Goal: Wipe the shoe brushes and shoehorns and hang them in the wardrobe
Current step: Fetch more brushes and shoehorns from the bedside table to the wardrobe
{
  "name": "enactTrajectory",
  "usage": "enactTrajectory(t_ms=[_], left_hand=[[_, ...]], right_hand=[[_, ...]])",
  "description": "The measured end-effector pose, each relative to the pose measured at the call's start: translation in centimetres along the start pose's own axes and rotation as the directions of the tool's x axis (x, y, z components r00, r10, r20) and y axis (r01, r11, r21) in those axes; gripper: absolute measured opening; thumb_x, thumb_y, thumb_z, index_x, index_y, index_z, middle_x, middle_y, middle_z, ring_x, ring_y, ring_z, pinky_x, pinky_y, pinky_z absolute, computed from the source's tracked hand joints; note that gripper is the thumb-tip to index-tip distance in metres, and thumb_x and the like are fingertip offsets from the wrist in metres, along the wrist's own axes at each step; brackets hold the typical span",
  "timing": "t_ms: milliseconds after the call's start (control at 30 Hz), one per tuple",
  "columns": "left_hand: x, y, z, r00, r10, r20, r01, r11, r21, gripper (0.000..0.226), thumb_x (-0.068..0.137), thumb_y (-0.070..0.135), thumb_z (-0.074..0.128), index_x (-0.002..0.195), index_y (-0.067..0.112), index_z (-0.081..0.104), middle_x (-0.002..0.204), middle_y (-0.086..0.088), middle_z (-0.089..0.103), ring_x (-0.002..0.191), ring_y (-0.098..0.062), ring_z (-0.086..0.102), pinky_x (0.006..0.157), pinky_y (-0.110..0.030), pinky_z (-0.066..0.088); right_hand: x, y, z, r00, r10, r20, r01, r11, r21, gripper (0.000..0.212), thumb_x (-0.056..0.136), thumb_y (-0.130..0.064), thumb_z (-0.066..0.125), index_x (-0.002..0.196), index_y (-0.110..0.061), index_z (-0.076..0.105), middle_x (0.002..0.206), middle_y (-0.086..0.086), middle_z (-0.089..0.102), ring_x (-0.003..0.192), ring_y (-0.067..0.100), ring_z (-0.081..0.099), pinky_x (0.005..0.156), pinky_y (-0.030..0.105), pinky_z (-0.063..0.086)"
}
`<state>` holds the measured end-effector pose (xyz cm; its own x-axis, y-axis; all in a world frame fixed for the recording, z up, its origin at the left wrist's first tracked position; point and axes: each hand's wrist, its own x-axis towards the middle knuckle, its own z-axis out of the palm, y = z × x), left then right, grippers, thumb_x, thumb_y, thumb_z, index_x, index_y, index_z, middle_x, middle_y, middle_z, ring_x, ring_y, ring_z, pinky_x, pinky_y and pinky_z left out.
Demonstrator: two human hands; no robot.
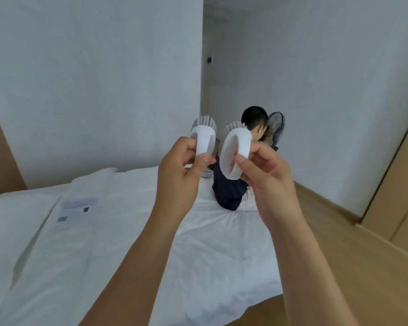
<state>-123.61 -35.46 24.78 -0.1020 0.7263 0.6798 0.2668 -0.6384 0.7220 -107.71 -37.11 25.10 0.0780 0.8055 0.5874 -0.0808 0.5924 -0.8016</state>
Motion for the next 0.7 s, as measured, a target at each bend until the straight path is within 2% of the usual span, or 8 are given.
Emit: enactTrajectory(t_ms=[100,167,233,333,433,567,700], left_hand=[[0.7,0.6,6.5,0.998,0.01,0.06,-0.007,0.999,-0.054,0.012,0.091,0.024,0.065,0.093,0.015,0.058,0.087,-0.001,0.074,0.084,-0.02,0.07,0.074,-0.05,0.057],[1.2,1.0,10.8,0.995,0.018,0.094,-0.009,0.995,-0.095,0.014,0.091,0.025,0.066,0.094,0.014,0.058,0.088,-0.005,0.073,0.085,-0.021,0.069,0.073,-0.052,0.056],[1.4,1.2,14.8,0.991,0.035,0.127,-0.017,0.99,-0.14,0.011,0.093,0.022,0.066,0.095,0.014,0.059,0.09,0.001,0.075,0.087,-0.012,0.071,0.075,-0.046,0.059],[1.9,1.4,20.5,0.979,0.076,0.189,-0.039,0.981,-0.19,0.005,0.095,0.021,0.063,0.098,0.017,0.061,0.091,0.013,0.076,0.087,-0.001,0.07,0.074,-0.028,0.057],[2.5,1.5,25.7,0.96,0.095,0.262,-0.022,0.963,-0.269,0.009,0.096,0.02,0.062,0.104,0.016,0.063,0.093,0.013,0.076,0.09,-0.001,0.07,0.076,-0.026,0.056],[3.8,0.9,32.2,0.94,0.124,0.317,0.011,0.919,-0.394,0.007,0.097,0.013,0.061,0.103,0.011,0.064,0.091,0.01,0.076,0.09,0.0,0.07,0.072,-0.014,0.053],[5.8,-0.7,38.5,0.919,0.145,0.366,0.038,0.893,-0.449,0.006,0.096,0.014,0.061,0.101,0.014,0.064,0.09,0.01,0.077,0.092,-0.002,0.071,0.074,-0.024,0.056]], right_hand=[[0.6,-0.1,-6.2,0.997,0.004,-0.073,-0.008,0.999,-0.053,0.005,0.088,-0.014,0.064,0.09,-0.011,0.068,0.089,0.008,0.065,0.087,0.025,0.063,0.084,0.052,0.05],[0.9,-0.2,-10.2,0.992,0.005,-0.126,-0.015,0.997,-0.078,0.006,0.088,-0.014,0.065,0.091,-0.013,0.069,0.089,0.006,0.066,0.089,0.025,0.063,0.087,0.05,0.05],[1.0,-0.3,-13.9,0.985,0.0,-0.174,-0.019,0.994,-0.106,0.006,0.089,-0.014,0.064,0.092,-0.011,0.069,0.088,0.006,0.066,0.088,0.025,0.062,0.083,0.045,0.049],[1.0,-0.5,-18.7,0.968,-0.005,-0.25,-0.031,0.989,-0.143,0.009,0.089,-0.016,0.065,0.094,-0.011,0.069,0.088,0.005,0.066,0.088,0.024,0.062,0.083,0.044,0.05],[1.3,-0.4,-22.9,0.946,-0.027,-0.322,-0.039,0.98,-0.196,0.008,0.089,-0.018,0.065,0.093,-0.012,0.069,0.091,0.009,0.065,0.092,0.028,0.061,0.085,0.047,0.047],[2.4,0.3,-28.1,0.918,-0.051,-0.394,-0.047,0.971,-0.236,0.005,0.089,-0.017,0.064,0.09,-0.016,0.069,0.089,0.008,0.064,0.085,0.023,0.058,0.076,0.04,0.044],[5.0,2.3,-33.1,0.889,-0.068,-0.452,-0.067,0.958,-0.277,0.006,0.088,-0.018,0.065,0.091,-0.013,0.069,0.089,0.013,0.064,0.086,0.027,0.058,0.08,0.046,0.044]])
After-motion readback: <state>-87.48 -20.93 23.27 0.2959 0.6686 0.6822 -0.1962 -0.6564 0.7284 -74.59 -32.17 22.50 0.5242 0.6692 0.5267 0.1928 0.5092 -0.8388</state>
